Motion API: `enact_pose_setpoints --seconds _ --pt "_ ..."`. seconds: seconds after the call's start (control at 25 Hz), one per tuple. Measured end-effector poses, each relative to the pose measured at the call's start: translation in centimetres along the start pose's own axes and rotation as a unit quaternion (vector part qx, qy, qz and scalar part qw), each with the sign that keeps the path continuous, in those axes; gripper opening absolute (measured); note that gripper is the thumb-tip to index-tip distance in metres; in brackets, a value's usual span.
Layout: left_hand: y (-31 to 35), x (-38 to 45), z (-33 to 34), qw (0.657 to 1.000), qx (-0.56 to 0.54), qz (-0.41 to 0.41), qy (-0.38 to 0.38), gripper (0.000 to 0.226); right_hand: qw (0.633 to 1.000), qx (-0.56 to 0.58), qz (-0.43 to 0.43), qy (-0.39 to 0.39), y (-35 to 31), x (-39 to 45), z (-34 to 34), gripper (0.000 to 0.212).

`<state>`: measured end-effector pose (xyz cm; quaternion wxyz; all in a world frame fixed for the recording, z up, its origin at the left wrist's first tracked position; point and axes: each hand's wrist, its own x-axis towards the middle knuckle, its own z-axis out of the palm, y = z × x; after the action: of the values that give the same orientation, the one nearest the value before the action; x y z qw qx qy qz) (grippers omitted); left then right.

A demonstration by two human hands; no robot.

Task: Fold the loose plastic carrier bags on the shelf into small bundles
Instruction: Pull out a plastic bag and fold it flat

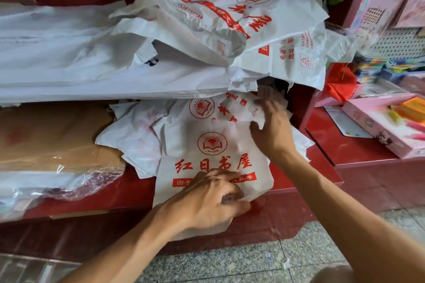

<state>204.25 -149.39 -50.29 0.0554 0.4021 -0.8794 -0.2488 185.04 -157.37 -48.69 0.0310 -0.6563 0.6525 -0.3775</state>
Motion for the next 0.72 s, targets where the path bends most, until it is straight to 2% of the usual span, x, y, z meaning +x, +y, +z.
enact_pose_setpoints --seconds 0.08,0.12,0.16,0.24,0.28,0.32,0.36,0.44,0.52,0.64,0.72 --pt "0.1 0.5 -1.2 0.993 -0.108 -0.015 -0.036 0.041 0.987 0.008 -0.082 -0.134 -0.6 -1.8 0.4 0.038" --pt "-0.3 0.8 -1.8 0.986 -0.163 -0.024 -0.028 0.036 0.972 0.001 -0.099 -0.211 -0.7 -2.6 0.8 0.037" --pt "-0.9 1.2 -2.2 0.980 -0.192 -0.039 0.023 0.028 0.956 -0.023 -0.110 -0.272 -0.6 -3.2 1.2 0.042" --pt "-3.8 2.1 -3.2 0.969 -0.135 -0.111 0.176 0.012 0.933 -0.082 -0.113 -0.332 0.2 -3.7 1.6 0.053" --pt "-5.7 2.3 -3.6 0.958 -0.057 -0.150 0.237 0.021 0.929 -0.082 -0.103 -0.346 0.5 -3.7 1.4 0.056" --pt "-7.8 2.5 -3.9 0.949 0.012 -0.175 0.263 0.034 0.927 -0.072 -0.093 -0.357 0.7 -3.8 1.1 0.059" --pt "-9.7 2.6 -4.1 0.946 0.041 -0.193 0.256 0.046 0.925 -0.063 -0.089 -0.363 1.1 -3.9 0.9 0.060" --pt "-12.2 2.5 -4.4 0.951 -0.004 -0.223 0.213 0.061 0.922 -0.059 -0.097 -0.371 1.5 -4.0 0.8 0.060" --pt "-13.0 2.8 -4.3 0.949 -0.029 -0.229 0.217 0.052 0.920 -0.053 -0.098 -0.375 1.7 -4.0 0.7 0.059" --pt "-12.6 3.6 -4.6 0.921 -0.010 -0.246 0.301 0.016 0.924 -0.054 -0.100 -0.366 1.9 -4.0 0.8 0.057" --pt "-12.1 4.0 -5.7 0.887 -0.106 -0.263 0.365 0.014 0.924 -0.054 -0.097 -0.365 2.0 -3.8 0.8 0.057"
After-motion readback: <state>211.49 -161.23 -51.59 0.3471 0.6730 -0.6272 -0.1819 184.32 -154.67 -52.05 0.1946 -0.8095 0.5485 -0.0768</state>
